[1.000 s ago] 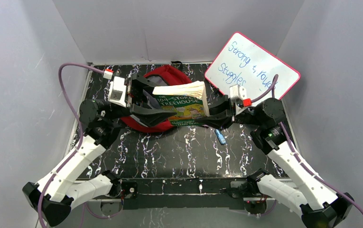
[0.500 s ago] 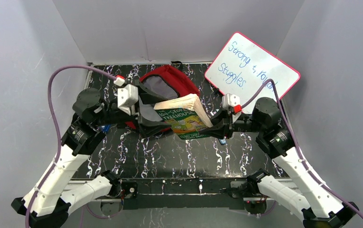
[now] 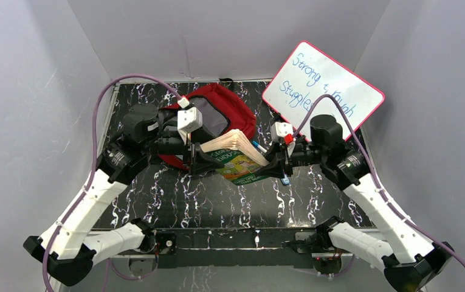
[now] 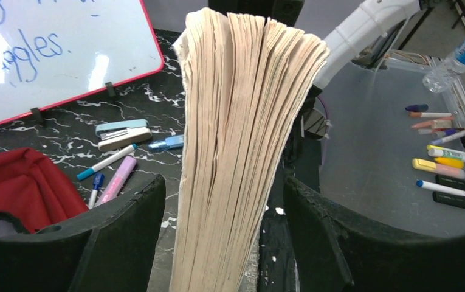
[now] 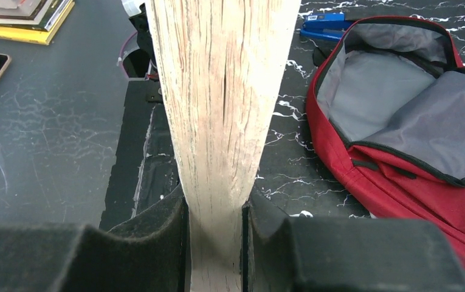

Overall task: Pack the student bag
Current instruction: Pick up the book from the center of the board.

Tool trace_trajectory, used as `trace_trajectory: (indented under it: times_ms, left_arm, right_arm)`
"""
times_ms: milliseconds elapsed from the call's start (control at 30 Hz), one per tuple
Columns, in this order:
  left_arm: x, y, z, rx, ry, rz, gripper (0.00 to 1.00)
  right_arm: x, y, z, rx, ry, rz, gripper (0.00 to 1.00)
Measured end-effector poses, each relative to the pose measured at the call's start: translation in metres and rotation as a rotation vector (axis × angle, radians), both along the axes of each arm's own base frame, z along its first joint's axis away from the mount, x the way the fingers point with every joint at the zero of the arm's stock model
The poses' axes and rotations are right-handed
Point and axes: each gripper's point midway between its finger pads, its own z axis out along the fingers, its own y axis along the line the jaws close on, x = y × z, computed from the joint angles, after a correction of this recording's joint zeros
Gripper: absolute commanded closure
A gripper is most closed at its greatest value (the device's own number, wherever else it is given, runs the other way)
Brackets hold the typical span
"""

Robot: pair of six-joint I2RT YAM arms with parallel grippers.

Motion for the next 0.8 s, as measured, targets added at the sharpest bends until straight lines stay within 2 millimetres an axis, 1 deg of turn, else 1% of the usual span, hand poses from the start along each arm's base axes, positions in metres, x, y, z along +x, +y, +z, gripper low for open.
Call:
trace_trajectory:
  times_ms: [100, 467, 667, 800]
  left_arm:
    - [-0.003, -0.002, -0.005, 0.017, 0.022, -0.027, 0.38]
    - [-0.007, 0.000, -0.023, 0.094, 0.082, -0.068, 0.41]
    - [-0.006, 0.003, -0.030, 0.152, 0.088, -0.073, 0.47]
    - [-0.005, 0.005, -0.038, 0.194, 0.099, -0.077, 0.47]
  right_arm:
    - [0.003, 0.001, -0.001, -0.024, -0.003, 0.008, 1.00]
    - [0.003, -0.003, -0.011, -0.110, 0.008, 0.034, 1.00]
    - [0.000, -0.007, -0.022, -0.155, 0.037, 0.053, 1.00]
    - [-0.003, -0.009, -0.029, -0.179, 0.057, 0.063, 1.00]
